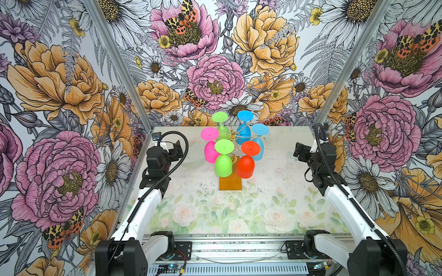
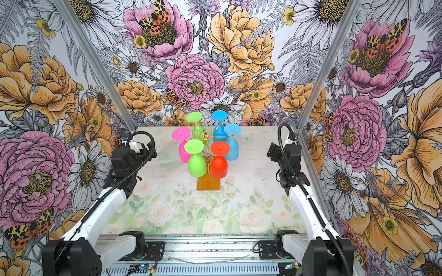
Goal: Take the wine glass off the wine glass rack
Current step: 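Raise both arms and reach the right gripper toward the red glass's foot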
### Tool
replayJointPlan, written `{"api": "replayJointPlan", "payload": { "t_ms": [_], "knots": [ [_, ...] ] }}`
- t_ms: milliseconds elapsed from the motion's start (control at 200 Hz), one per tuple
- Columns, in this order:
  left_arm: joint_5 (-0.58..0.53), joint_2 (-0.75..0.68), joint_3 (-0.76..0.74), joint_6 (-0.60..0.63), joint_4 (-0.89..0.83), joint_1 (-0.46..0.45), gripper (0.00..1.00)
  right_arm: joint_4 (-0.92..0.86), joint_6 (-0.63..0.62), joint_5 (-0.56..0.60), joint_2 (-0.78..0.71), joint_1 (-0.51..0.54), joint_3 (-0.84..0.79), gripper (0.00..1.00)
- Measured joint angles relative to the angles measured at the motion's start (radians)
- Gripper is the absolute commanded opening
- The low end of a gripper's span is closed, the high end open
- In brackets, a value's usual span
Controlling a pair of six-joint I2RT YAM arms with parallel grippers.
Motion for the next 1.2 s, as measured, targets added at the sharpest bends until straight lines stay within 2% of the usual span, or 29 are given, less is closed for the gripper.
{"api": "replayJointPlan", "payload": {
  "t_ms": [110,240,400,550,786,1201],
  "knots": [
    [0.027,-0.047,0.072,-0.001,-0.136,0.0,0.99,-0.122,0.075,-0.138,-0.043,0.0,0.075,0.85],
    [0.108,-0.109,0.123,0.01,-0.281,0.0,0.99,-0.222,0.175,-0.314,-0.043,0.0,0.156,0.74],
    [0.273,-0.204,0.13,0.039,-0.404,0.0,0.99,-0.284,0.301,-0.513,-0.014,0.003,0.223,0.72],
    [0.361,-0.269,0.13,0.039,-0.449,-0.001,0.99,-0.314,0.393,-0.635,-0.003,0.018,0.272,0.71],
    [0.42,-0.308,0.082,0.035,-0.456,-0.01,0.99,-0.318,0.489,-0.716,-0.014,0.059,0.313,0.65],
    [0.465,-0.33,0.037,0.027,-0.446,-0.027,0.99,-0.319,0.554,-0.745,-0.012,0.22,0.314,0.54]
  ]
}}
